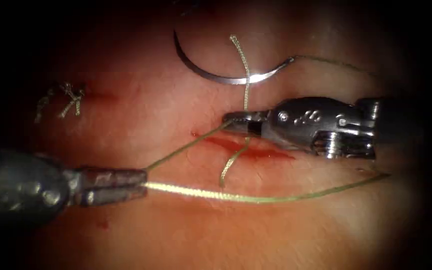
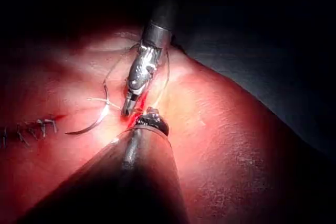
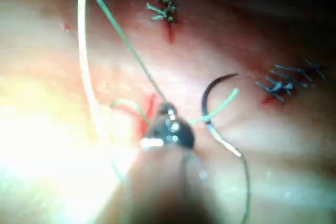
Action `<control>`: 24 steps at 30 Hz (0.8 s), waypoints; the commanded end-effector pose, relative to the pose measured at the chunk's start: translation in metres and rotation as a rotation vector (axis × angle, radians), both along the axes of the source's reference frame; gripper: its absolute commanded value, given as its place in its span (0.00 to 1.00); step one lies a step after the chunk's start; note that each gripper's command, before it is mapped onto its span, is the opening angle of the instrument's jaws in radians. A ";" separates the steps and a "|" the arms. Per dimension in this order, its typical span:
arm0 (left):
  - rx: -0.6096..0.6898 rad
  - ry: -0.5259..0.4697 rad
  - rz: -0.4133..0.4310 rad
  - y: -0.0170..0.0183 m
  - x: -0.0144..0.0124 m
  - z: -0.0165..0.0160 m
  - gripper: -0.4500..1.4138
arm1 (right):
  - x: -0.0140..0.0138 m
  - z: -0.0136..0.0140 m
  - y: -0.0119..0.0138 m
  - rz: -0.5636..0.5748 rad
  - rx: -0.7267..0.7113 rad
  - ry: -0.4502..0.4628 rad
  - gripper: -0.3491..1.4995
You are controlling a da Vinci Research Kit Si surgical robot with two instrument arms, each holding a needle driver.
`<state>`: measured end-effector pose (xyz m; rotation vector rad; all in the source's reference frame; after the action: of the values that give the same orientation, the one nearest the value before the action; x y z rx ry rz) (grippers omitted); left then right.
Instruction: Wound Closure
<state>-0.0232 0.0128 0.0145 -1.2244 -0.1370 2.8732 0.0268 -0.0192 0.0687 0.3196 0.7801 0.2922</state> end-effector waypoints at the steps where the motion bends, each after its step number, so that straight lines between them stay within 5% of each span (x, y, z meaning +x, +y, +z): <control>1: -0.008 -0.017 0.001 0.0002 -0.0003 -0.0003 0.00 | 0.0001 0.0001 -0.0007 0.005 0.004 0.017 0.00; 6: 0.001 -0.089 -0.007 0.0006 -0.0007 -0.0033 0.00 | 0.0005 -0.0014 -0.0015 0.036 -0.001 0.099 0.00; 7: 0.008 -0.100 -0.002 0.0006 -0.0009 -0.0034 0.00 | 0.0005 -0.0016 -0.0015 0.043 0.000 0.113 0.06; 8: 0.019 -0.122 0.010 0.0005 -0.0016 -0.0031 0.00 | 0.0004 -0.0022 -0.0011 0.068 0.000 0.140 0.40; 9: 0.019 -0.122 0.010 0.0005 -0.0016 -0.0031 0.00 | 0.0004 -0.0022 -0.0011 0.068 0.000 0.140 0.40; 12: 0.029 -0.149 0.025 0.0009 -0.0024 -0.0020 0.00 | -0.0002 -0.0032 0.0004 0.134 -0.041 0.142 0.71; 14: 0.042 -0.153 0.018 0.0013 -0.0027 -0.0011 0.00 | -0.0010 -0.0039 0.0016 0.170 -0.051 0.141 0.81; 24: 0.146 -0.192 -0.019 0.0046 -0.0032 0.0051 0.00 | -0.0105 -0.0108 0.0075 0.317 -0.058 0.203 0.87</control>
<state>-0.0259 0.0177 0.0195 -1.4580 -0.3367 2.6628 0.0161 -0.0119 0.0573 0.1698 1.0446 0.5426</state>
